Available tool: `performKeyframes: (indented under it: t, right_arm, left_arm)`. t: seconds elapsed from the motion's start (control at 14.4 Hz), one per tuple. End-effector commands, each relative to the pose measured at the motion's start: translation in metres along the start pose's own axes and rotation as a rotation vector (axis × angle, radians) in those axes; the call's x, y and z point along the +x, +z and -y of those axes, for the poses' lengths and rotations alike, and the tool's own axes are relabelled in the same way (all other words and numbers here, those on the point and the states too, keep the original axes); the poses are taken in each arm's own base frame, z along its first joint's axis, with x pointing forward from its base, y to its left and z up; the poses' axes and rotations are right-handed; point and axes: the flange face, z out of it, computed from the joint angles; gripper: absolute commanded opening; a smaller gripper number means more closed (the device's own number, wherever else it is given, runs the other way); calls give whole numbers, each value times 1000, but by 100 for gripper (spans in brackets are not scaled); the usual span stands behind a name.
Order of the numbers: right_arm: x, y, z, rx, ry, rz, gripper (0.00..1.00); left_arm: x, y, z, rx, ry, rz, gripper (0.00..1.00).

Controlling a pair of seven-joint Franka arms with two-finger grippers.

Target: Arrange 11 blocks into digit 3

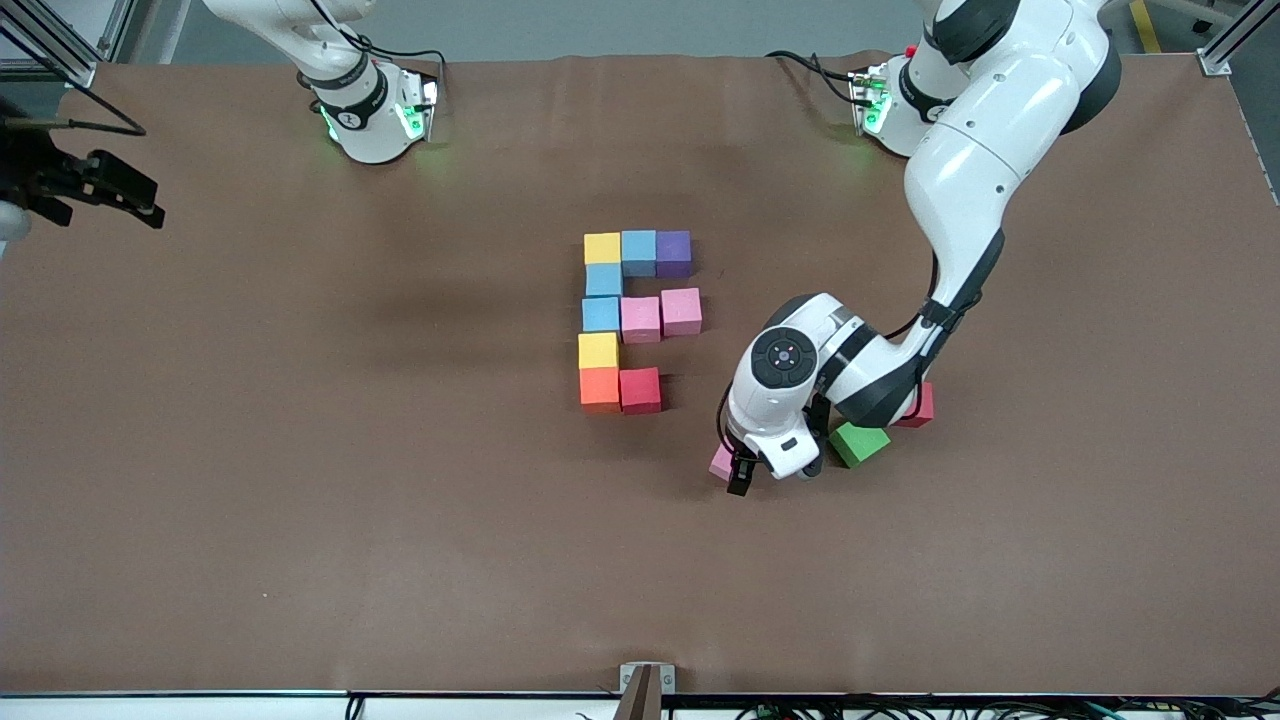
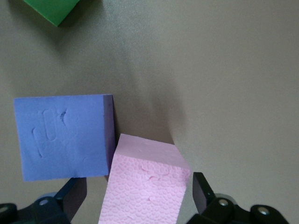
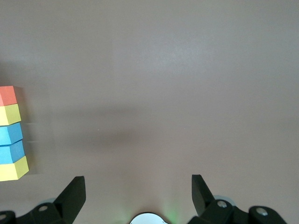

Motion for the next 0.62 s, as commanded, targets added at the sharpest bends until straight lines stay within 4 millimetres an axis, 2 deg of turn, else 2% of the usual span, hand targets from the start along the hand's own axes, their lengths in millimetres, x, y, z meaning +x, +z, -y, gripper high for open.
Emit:
performKeyframes:
  t: [0.0,0.21,0.28,0.42,0.48,0.55]
  right_arm:
    - [-5,2,-3,14,-1,-13,100]
    - [-7,-7,-3,15,7,-14,100]
    - [-7,-8,-1,15,5,-16,100]
    - [-6,-8,-1,17,5,-21,100]
    - [-6,-8,0,17,3,-21,100]
    - [-6,-8,0,17,3,-16,100]
  left_arm:
    - [-2,7,2,-22,93,3,100]
    - [4,11,0,-30,139,-3,99]
    - [5,12,0,-29,149,-4,88]
    - [6,10,0,-30,141,-3,45]
    - [7,9,0,-27,132,-3,30]
    - [6,7,0,-23,122,1,29]
